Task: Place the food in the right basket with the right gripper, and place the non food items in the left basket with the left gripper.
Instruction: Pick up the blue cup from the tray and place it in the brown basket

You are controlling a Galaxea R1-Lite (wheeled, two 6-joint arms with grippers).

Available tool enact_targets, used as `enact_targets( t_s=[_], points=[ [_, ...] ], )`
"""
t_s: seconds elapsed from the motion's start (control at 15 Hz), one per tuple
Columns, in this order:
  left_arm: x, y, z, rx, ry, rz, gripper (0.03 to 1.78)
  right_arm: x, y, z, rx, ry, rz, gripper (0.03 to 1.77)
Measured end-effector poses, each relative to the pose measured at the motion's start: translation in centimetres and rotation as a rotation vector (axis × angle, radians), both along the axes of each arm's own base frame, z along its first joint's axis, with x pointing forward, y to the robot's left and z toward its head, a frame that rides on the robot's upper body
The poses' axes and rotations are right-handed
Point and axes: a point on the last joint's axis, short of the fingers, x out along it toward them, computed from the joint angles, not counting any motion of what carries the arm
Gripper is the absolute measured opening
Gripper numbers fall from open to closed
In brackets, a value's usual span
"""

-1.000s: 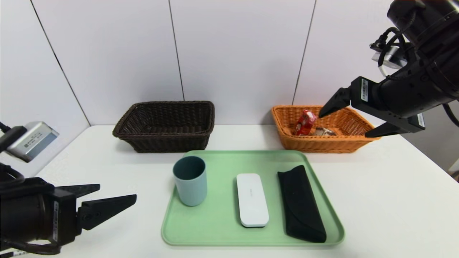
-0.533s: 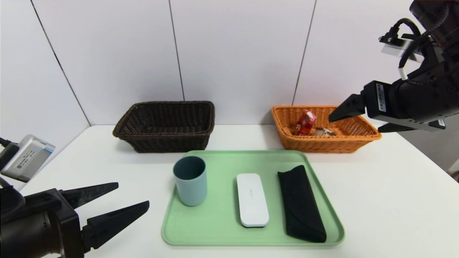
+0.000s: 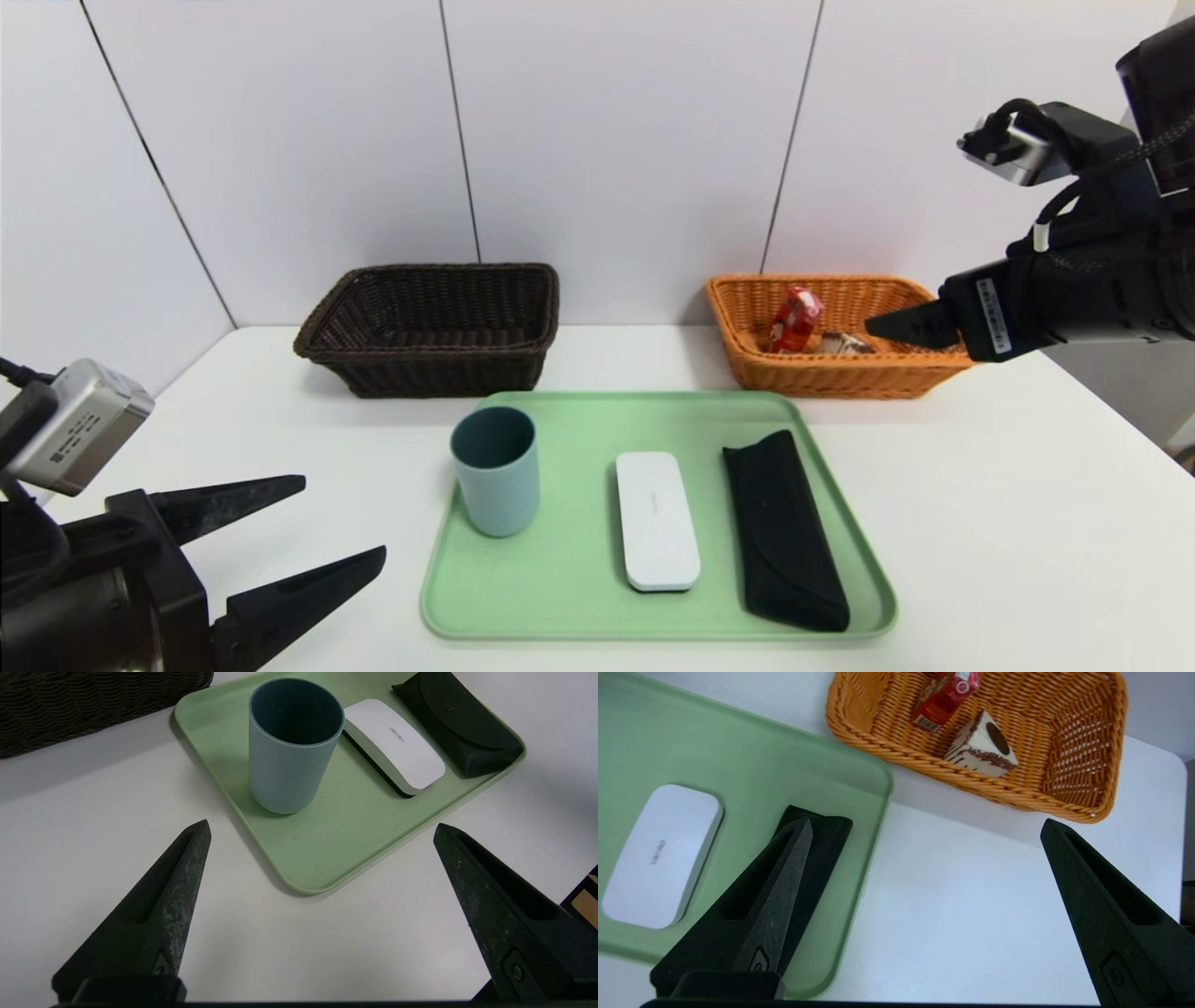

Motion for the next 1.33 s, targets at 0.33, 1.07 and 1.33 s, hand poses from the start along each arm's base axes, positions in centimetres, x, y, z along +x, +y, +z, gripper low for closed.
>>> enact_targets(
  t_s=[0.33, 1.07, 1.33],
  points=[
    [0.3, -0.5, -0.4, -0.017, 0.043, -0.096, 1.69, -0.2, -1.3, -2.7, -0.013, -0.052, -0.095, 1.69],
    [5.5, -3.2, -5.2, -0.035, -0.031, -0.133, 1.69, -1.4, -4.6, -3.2, 0.071, -0.114, -0.226, 1.69],
    [6.8, -3.5, -7.3, 0.088, 0.000, -0.067, 1.69, -1.5, -4.7, -3.2, 0.071, -0.112, -0.227, 1.69]
  ],
)
